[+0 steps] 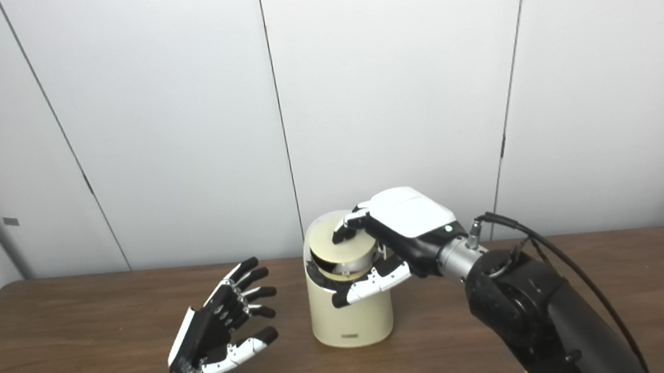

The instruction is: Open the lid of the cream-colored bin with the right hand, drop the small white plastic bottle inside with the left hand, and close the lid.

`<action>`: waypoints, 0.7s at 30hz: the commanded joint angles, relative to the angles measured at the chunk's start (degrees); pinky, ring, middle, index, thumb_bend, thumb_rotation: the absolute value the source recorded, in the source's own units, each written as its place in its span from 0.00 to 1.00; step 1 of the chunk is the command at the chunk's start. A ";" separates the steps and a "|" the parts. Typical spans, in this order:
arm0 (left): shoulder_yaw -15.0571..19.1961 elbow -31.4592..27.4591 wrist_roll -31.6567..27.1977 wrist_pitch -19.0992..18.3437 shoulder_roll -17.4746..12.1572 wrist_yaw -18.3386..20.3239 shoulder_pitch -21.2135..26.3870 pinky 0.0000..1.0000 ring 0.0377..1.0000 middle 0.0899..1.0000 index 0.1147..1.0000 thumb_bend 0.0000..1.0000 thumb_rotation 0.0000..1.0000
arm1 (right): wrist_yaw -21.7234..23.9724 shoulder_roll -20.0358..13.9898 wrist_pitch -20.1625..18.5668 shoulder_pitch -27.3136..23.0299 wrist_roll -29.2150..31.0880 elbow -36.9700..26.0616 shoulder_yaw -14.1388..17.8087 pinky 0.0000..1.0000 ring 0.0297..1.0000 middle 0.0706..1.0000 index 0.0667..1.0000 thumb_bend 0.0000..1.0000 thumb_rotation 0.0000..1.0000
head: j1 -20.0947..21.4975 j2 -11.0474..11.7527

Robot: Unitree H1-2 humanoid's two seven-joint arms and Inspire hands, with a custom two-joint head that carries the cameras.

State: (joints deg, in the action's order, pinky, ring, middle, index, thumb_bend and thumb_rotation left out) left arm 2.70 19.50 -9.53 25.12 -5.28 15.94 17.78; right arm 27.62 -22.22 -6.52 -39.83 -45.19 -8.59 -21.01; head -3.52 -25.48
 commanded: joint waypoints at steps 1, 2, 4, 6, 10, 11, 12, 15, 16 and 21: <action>-0.37 -0.35 -0.49 0.62 0.70 -0.54 -0.48 0.62 0.75 0.85 0.90 0.72 0.12 | -0.04 0.08 0.88 -2.04 0.22 -2.42 0.61 0.87 0.87 0.71 0.69 0.72 0.75 | -0.05 -0.08; -0.34 -0.45 -0.34 0.49 0.63 -0.65 -0.49 0.62 0.75 0.85 0.90 0.72 0.12 | -0.02 0.07 1.03 -1.97 0.24 -2.56 0.66 0.87 0.87 0.71 0.69 0.72 0.75 | -0.05 -0.08; -0.20 -0.54 -0.35 0.38 0.53 -0.79 -0.44 0.62 0.76 0.86 0.91 0.73 0.13 | 0.22 0.06 1.07 -1.86 0.16 -2.91 0.68 0.87 0.87 0.71 0.70 0.72 0.75 | -0.10 -0.13; 0.02 -0.46 -0.32 0.53 0.50 -1.14 -0.35 0.63 0.76 0.86 0.91 0.74 0.13 | 0.66 0.09 0.90 -1.71 0.07 -3.48 0.72 0.87 0.87 0.71 0.70 0.72 0.76 | -0.11 -0.27; 0.18 -0.23 0.03 0.85 0.44 -1.69 -0.15 0.62 0.75 0.85 0.90 0.75 0.15 | 1.12 0.07 1.07 -1.39 -0.27 -4.27 0.70 0.87 0.87 0.71 0.70 0.73 0.76 | -0.02 -0.39; 0.15 -0.27 -0.18 0.76 0.42 -1.59 -0.15 0.61 0.75 0.85 0.90 0.75 0.15 | 1.32 0.08 1.06 -1.31 -0.30 -4.46 0.72 0.87 0.87 0.71 0.70 0.73 0.76 | 0.01 -0.49; 0.13 -0.35 -0.53 0.58 0.44 -1.46 -0.18 0.62 0.75 0.85 0.90 0.75 0.15 | 1.68 0.09 0.89 -1.23 -0.33 -4.72 0.72 0.87 0.87 0.71 0.70 0.73 0.76 | 0.01 -0.49; 0.07 -0.53 -0.72 0.29 0.40 -1.41 -0.22 0.61 0.75 0.85 0.89 0.75 0.14 | 2.58 0.15 0.55 -1.05 -0.50 -5.45 0.67 0.89 0.88 0.72 0.70 0.72 0.76 | 0.05 -0.70; 0.04 -0.51 -0.69 0.30 0.36 -1.39 -0.20 0.62 0.75 0.85 0.90 0.75 0.14 | 2.75 0.17 0.54 -1.00 -0.57 -5.60 0.67 0.89 0.88 0.72 0.70 0.72 0.76 | 0.05 -0.70; 0.06 -0.48 -1.10 0.27 0.46 -1.36 -0.18 0.62 0.75 0.84 0.90 0.75 0.14 | 3.47 0.15 0.74 -0.81 -1.03 -5.82 0.54 0.89 0.87 0.71 0.70 0.72 0.77 | -0.08 -0.95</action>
State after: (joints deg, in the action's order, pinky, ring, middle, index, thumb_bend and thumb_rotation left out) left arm 2.85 19.45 -9.55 25.01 -5.31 14.89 17.77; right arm 31.29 -22.00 -6.40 -38.68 -45.92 -12.67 -21.00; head -3.51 -26.36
